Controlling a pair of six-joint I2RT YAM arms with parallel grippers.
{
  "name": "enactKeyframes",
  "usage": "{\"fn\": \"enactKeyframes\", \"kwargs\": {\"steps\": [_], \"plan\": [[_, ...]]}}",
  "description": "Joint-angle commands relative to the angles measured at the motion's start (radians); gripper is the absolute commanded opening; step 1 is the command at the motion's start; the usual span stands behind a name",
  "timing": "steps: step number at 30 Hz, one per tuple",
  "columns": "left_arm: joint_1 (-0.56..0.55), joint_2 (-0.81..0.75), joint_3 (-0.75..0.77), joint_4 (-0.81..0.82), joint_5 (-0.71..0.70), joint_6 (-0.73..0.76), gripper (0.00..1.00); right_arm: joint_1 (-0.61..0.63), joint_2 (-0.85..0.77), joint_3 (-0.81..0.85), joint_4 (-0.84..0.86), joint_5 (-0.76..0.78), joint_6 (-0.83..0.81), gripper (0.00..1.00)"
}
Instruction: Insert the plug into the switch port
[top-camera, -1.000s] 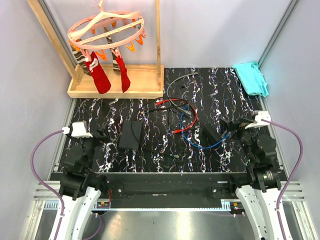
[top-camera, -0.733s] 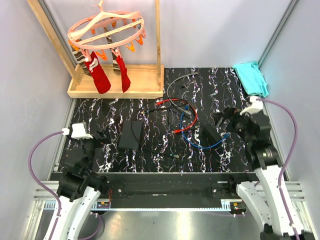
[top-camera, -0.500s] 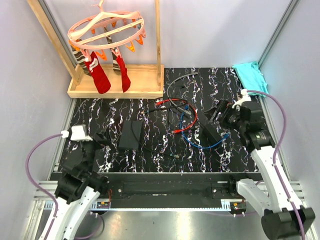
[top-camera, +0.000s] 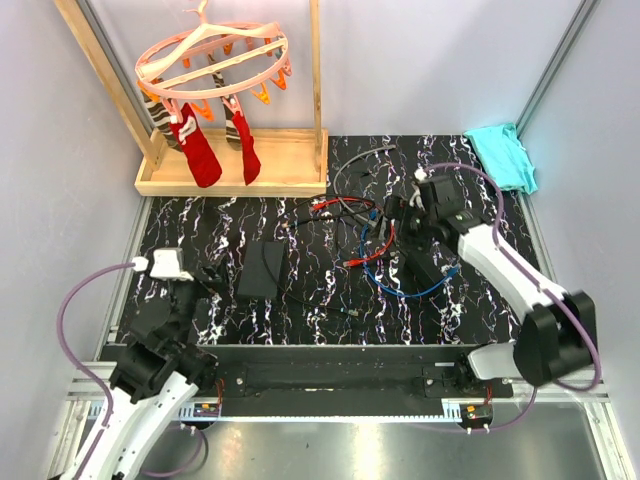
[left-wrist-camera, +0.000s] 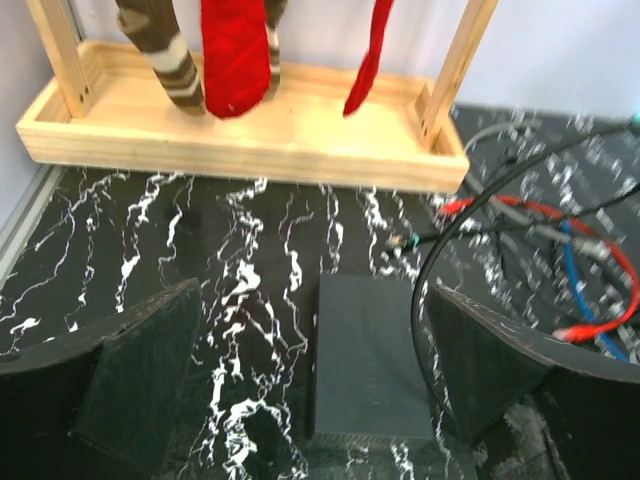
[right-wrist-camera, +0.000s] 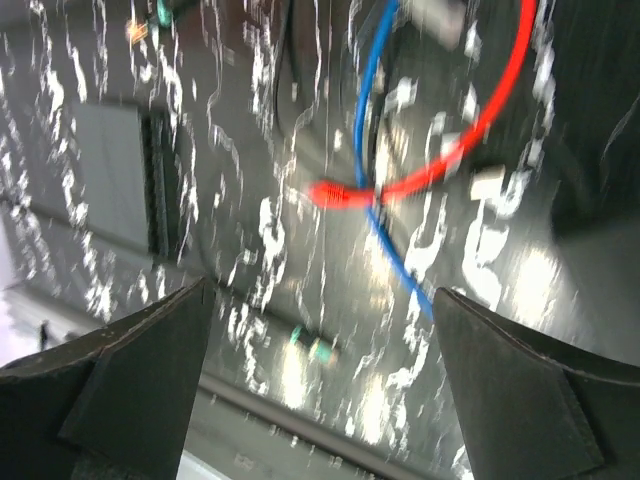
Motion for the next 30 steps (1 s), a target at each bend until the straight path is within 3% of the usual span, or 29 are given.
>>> {"fn": "enactKeyframes", "kwargs": {"steps": [1, 11, 19, 24, 30], "plan": [[-0.004, 0.125, 0.039, 0.016, 0.006, 0.017, 0.99, 0.002, 0.109, 0.176, 0.041, 0.064, -0.134, 1.0], [-0.004, 0.315, 0.11, 0.012, 0.092, 0.006, 0.99, 0.001, 0.267, 0.516, 0.035, 0.098, -0.462, 1.0], [-0.002, 0.343, 0.11, 0.022, 0.068, 0.0, 0.99, 0.005, 0.514, 0.757, 0.032, -0.046, -0.49, 1.0], [-0.004, 0.347, 0.105, 0.031, 0.079, -0.023, 0.99, 0.042, 0.547, 0.687, 0.032, -0.05, -0.506, 1.0], [-0.002, 0.444, 0.131, 0.116, 0.107, -0.075, 0.99, 0.104, 0.423, 0.414, 0.055, -0.001, -0.475, 1.0]]}}
